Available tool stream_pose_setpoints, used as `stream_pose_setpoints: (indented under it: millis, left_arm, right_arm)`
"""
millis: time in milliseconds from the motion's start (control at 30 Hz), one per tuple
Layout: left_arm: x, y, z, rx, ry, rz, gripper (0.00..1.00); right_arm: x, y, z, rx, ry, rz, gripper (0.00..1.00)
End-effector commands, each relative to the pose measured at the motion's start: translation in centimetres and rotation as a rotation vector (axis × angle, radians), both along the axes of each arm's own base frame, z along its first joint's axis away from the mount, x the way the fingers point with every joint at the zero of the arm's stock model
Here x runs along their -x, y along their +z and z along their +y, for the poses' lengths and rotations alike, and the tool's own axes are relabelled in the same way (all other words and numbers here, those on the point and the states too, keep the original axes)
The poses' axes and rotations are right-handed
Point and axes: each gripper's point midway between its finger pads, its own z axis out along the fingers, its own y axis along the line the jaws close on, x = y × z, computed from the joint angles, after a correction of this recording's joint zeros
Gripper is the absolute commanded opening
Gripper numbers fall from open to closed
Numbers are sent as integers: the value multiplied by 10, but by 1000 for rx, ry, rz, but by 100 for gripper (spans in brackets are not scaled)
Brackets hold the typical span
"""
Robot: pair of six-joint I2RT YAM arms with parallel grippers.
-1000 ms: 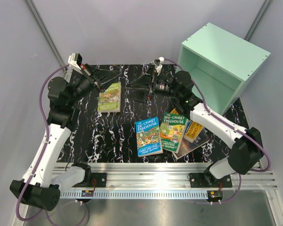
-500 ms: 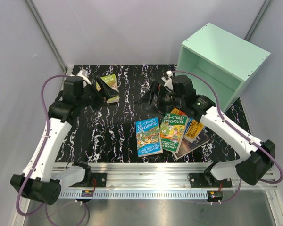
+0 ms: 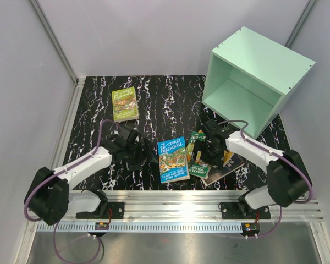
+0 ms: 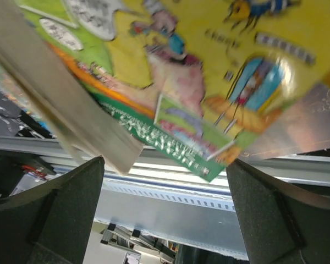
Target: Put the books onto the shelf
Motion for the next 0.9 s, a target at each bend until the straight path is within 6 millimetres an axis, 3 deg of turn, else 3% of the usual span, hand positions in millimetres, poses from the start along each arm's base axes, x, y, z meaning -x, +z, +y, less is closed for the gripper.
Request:
stream_pose_setpoints:
  millis: [0,200,333,467,667,700,867]
  left_arm:
    - [-24,13,-35,149,-12,-106,89]
    - [-28,-15,-56,188,-24,-70,89]
    - [-28,-35,-68,187,-39,-21,89]
    - [-27,-53,-75,204,-44,23,88]
    - [-24,-58,-80,217,-76,43,87]
    - [-26,-57,-82,226,-82,40,86]
    - [-24,-59,-93,242,-132,73,85]
  right_arm:
    - [-15,-2,12,-48,33,-53,98]
    - [-32,-9,28,-75,67,-53,98]
    - [-38,-2,41,-126,86,-51,96]
    - [-25,0,43,-165,79,-1,95]
    - [11,7,28,-205,14,15,96]
    - [13,17,29,-243,4,-18,97]
    - [9,31,37,-379,-110,-111,98]
